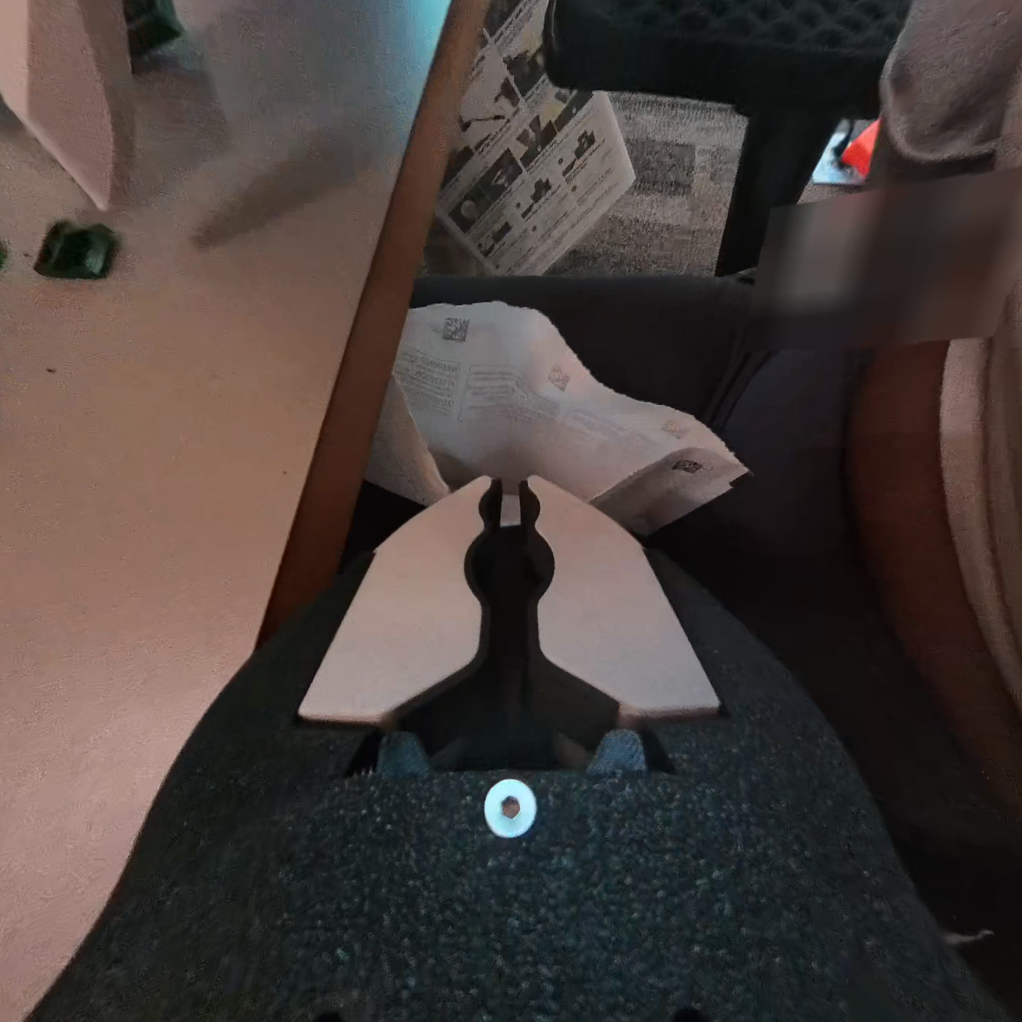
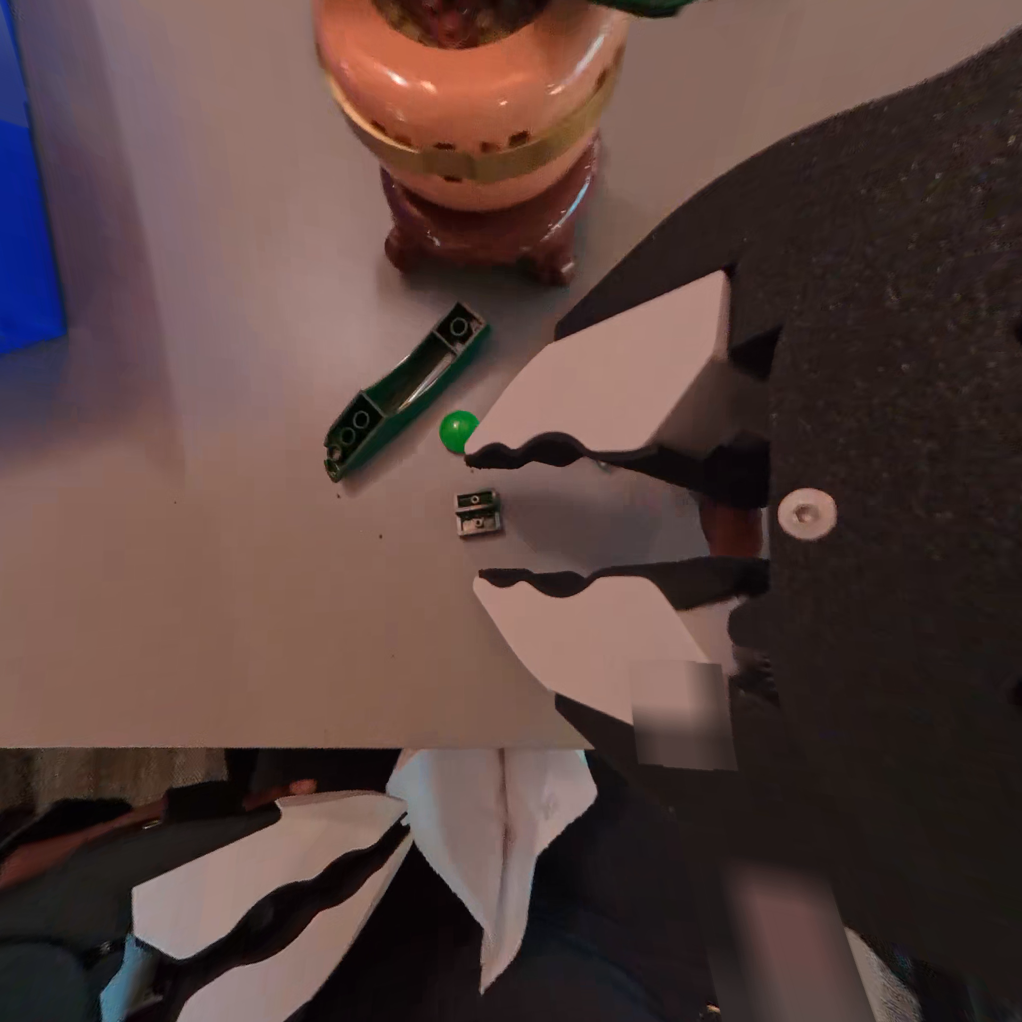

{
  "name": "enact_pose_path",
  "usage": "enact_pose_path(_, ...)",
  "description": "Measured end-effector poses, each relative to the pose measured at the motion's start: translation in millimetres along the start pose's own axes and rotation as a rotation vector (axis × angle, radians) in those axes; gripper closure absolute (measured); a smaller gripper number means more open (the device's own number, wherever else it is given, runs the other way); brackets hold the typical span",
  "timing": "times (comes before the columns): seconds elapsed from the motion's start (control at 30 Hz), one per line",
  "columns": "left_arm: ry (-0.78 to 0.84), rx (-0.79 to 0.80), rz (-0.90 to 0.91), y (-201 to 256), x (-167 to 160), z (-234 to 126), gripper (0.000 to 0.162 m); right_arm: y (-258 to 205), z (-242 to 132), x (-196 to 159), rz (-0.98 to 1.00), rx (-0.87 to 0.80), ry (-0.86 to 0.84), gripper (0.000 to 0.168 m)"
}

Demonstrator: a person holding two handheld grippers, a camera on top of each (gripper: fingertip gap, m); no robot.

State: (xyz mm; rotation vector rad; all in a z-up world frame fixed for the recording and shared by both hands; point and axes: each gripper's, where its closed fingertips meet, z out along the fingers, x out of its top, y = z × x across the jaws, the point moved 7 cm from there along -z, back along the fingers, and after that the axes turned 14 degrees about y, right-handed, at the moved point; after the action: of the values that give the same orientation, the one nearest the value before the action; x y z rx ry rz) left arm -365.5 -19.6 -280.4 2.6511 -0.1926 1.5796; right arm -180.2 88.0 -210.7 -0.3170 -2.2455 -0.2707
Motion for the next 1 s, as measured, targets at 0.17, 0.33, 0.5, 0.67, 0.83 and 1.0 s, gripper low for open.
enact_pose_path(0.17,0.297,-0.109,0.093,15.7,20.8,-10.2,0.155,5.7,14.2,-5.9,0.058,0.081,-0.061,0.153)
enact_pose_path(0.33,0.239,-0.027,0.019,9.4,15.3,1.2,0.155,-4.2,11.0,-6.7,0.021,0.022,-0.049,0.158)
enact_pose_path(0.5,-0.025,0.030,0.014,2.5,-11.9,12.7,0.155,-29.1,4.5,-12.3,0.028,-0.018,0.001,0.159)
enact_pose_path(0.67,-0.050,0.038,-0.038,-1.1,-14.2,10.1,0.155,-55.5,-1.5,-3.9,0.075,-0.005,0.080,0.159)
enact_pose_path(0.83,-0.023,0.046,-0.074,-6.4,-14.0,4.4,0.155,-109.5,11.0,5.6,0.102,0.067,0.118,0.151)
enact_pose_path(1.0,-0.008,0.049,-0.067,-6.7,-12.8,1.6,0.155,-123.0,20.7,-12.5,0.171,0.036,0.093,0.123)
